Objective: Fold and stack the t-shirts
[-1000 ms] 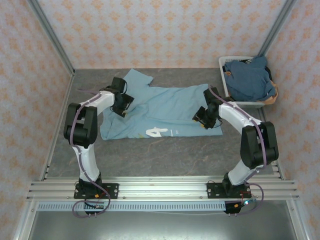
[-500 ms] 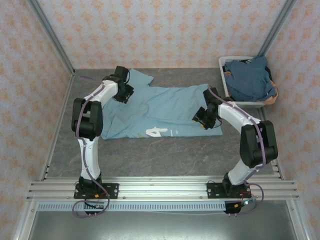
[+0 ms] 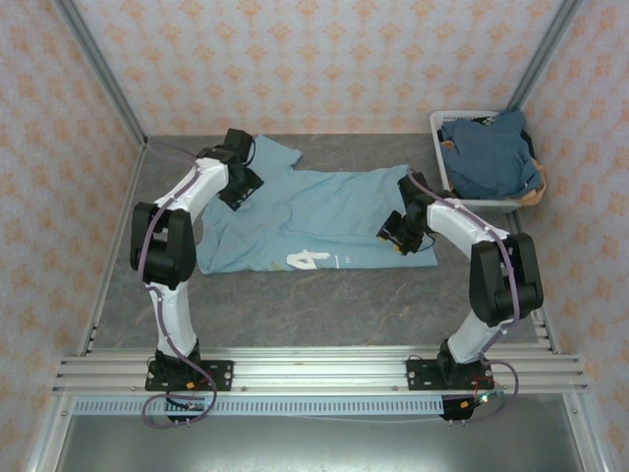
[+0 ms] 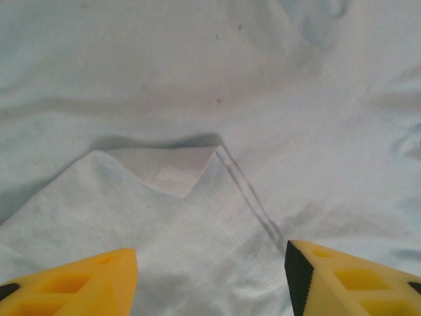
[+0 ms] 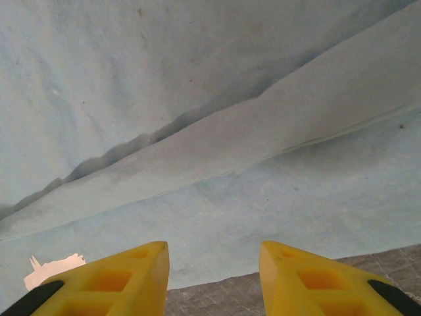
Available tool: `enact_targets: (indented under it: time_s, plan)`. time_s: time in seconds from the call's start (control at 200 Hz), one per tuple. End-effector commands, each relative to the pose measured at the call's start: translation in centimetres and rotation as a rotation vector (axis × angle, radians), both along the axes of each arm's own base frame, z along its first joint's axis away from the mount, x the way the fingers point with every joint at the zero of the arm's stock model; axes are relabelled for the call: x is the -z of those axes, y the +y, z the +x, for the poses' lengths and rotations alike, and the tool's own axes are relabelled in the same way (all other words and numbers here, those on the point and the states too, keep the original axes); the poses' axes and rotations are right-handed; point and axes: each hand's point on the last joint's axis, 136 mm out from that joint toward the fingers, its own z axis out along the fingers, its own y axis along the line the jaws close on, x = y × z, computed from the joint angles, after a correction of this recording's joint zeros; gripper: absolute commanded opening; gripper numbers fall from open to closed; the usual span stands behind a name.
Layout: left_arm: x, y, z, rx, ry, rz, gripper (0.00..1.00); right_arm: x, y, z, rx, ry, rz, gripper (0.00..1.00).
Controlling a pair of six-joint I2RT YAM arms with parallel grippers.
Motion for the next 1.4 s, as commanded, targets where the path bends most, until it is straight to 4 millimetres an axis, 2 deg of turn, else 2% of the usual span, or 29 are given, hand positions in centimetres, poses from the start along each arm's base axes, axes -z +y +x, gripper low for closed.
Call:
enact_targets:
  time_s: [0.0,0.265,0.465,0.741,0.866,0.951,1.246,1.396]
  plan:
    - [2.5,0.1,-1.8,0.013,0.098,0.001,0.65,-0.8,0.4,1.2,-0.011,-0.035,0.009,0.4]
    - [4.3,-0.2,0.9,-0.132,0.03,-0.098,0.67,-0.5,0.3,0.7,-0.012,-0.027,0.008,0.4]
    - [5.9,0.5,1.4,-0.189,0.049,-0.097,0.61,-0.6,0.2,0.3,-0.013,-0.026,0.005,0.4]
    - [5.8,2.6,2.2,-0.193,0.05,-0.024,0.25,-0.4,0.2,0.3,-0.015,-0.021,0.006,0.4]
    - [5.6,2.8,2.5,-0.173,0.048,-0.007,0.08,-0.4,0.3,0.4,-0.018,-0.019,0.007,0.4]
    - [5.5,2.9,2.7,-0.16,0.05,-0.001,0.0,-0.4,0.3,0.5,-0.018,-0.018,0.008,0.4]
    - [3.1,3.7,4.1,-0.077,0.033,0.074,0.0,-0.3,0.3,0.6,-0.015,-0.015,0.005,0.4]
    - [2.5,3.0,5.8,0.005,0.019,0.072,0.0,-0.1,0.3,0.7,-0.014,-0.011,0.004,0.4]
